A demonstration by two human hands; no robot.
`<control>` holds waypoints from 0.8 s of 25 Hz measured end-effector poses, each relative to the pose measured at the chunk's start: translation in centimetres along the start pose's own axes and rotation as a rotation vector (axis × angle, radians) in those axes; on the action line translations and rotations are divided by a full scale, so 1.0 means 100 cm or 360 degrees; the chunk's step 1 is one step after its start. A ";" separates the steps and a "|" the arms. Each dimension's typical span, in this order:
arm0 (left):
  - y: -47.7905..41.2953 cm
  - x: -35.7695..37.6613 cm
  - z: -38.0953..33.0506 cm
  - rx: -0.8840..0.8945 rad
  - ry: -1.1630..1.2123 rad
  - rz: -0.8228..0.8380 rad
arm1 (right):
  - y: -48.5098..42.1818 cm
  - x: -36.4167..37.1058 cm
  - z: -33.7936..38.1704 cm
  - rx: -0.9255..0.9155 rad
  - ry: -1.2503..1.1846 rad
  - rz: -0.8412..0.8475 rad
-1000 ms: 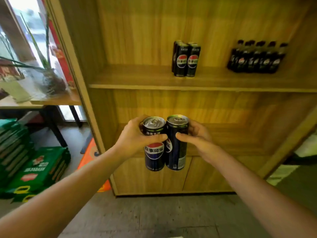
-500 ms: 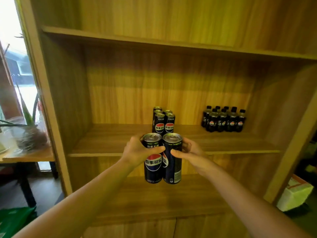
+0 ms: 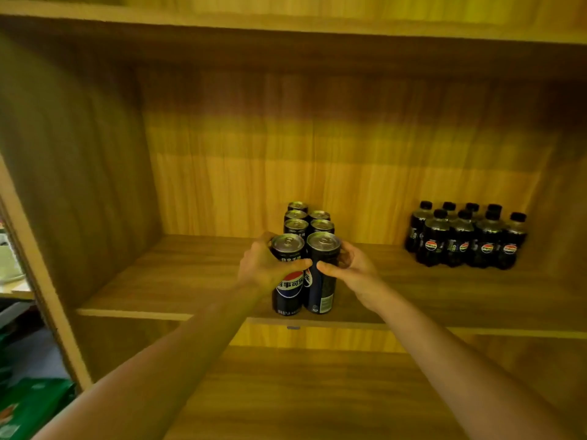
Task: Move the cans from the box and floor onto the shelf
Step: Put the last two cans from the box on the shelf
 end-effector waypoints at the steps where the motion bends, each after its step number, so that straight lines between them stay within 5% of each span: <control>1: -0.005 0.002 0.002 -0.0005 -0.0027 -0.0017 | -0.006 0.000 -0.003 0.0001 0.0008 0.0007; 20: -0.038 0.031 0.031 -0.0021 -0.0152 -0.0083 | -0.053 -0.005 -0.040 0.0009 -0.0007 0.0211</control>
Point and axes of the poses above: each hand's wrist, its own y-axis away from the middle knuckle, its own x-axis out of the palm, z = x × y, the point moved 9 cm from there along -y, towards the middle knuckle, and after that the axes turned 3 degrees about x, right-handed, at the moved point
